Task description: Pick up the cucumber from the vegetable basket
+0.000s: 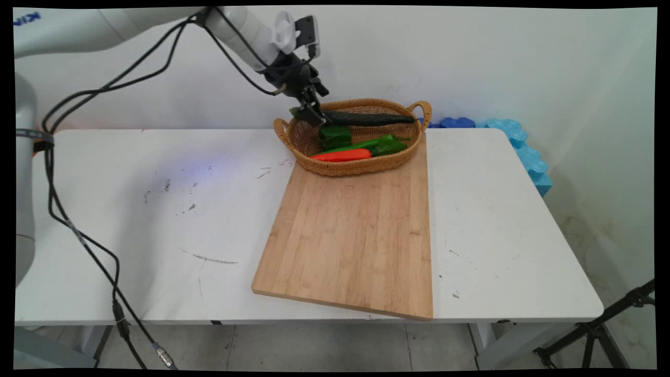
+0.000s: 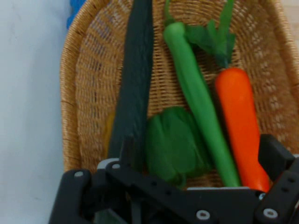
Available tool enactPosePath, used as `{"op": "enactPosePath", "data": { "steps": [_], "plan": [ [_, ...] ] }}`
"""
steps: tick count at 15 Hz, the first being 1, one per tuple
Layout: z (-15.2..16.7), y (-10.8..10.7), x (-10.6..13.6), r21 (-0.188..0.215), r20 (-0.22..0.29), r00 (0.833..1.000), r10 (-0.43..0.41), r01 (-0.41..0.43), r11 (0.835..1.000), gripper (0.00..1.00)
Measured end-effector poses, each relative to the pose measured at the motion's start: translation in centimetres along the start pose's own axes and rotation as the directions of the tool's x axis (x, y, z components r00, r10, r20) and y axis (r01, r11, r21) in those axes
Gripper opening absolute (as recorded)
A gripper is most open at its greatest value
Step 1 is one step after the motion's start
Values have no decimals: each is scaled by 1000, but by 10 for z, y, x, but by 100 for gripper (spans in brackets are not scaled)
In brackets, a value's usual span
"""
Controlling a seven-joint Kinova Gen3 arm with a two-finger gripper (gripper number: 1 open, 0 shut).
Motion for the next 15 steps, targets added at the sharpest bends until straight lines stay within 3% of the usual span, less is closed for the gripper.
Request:
{"op": "enactPosePath", "data": {
  "steps": [15],
  "plan": [
    [90, -29, 14, 53, 35, 997, 70, -72, 996, 100]
  ]
}}
